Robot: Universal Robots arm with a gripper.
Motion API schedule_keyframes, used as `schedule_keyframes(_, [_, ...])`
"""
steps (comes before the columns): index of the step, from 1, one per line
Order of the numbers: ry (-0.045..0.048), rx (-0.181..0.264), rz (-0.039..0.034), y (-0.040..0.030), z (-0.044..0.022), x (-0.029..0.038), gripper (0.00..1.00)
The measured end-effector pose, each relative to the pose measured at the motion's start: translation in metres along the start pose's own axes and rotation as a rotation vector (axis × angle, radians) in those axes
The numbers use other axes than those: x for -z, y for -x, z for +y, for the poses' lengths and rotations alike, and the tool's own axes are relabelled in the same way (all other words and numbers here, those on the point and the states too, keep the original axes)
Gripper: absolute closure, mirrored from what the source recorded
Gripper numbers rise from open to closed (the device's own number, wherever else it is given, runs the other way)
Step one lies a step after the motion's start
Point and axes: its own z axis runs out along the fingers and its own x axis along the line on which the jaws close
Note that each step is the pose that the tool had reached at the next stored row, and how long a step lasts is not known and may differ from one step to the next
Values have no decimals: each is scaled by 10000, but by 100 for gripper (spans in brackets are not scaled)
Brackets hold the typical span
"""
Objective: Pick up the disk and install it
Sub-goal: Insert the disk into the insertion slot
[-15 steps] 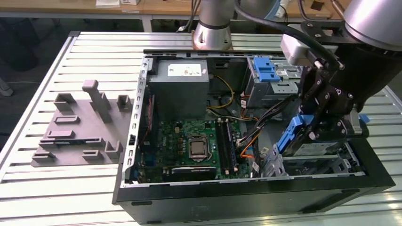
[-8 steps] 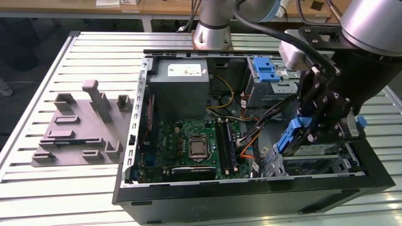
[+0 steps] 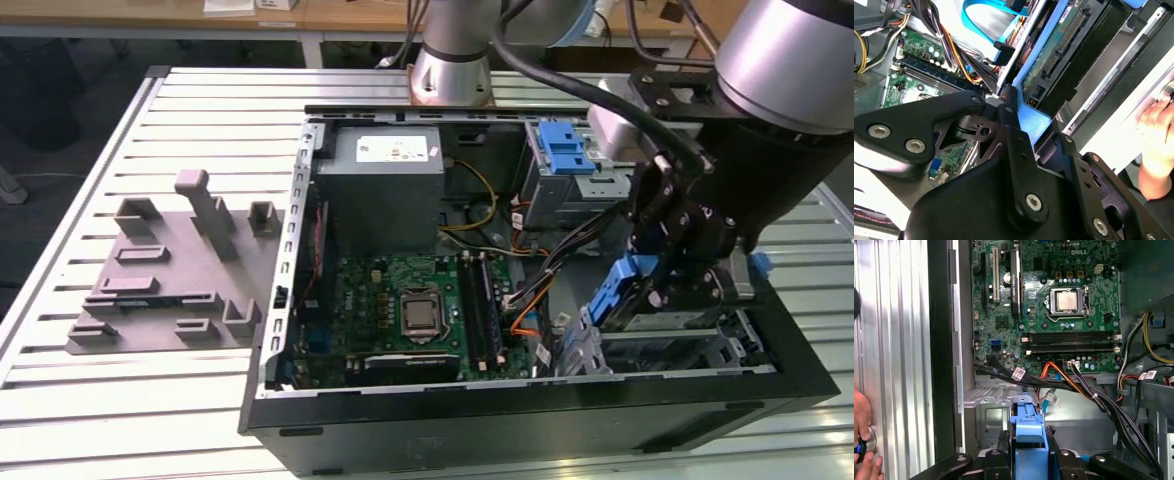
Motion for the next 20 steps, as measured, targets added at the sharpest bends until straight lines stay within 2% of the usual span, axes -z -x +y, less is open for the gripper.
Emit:
schedule_keyframes(15, [0,0,-2,-2,-3,-128,64])
schedule_keyframes(20, [1,0,0,-2,-3,-133,64])
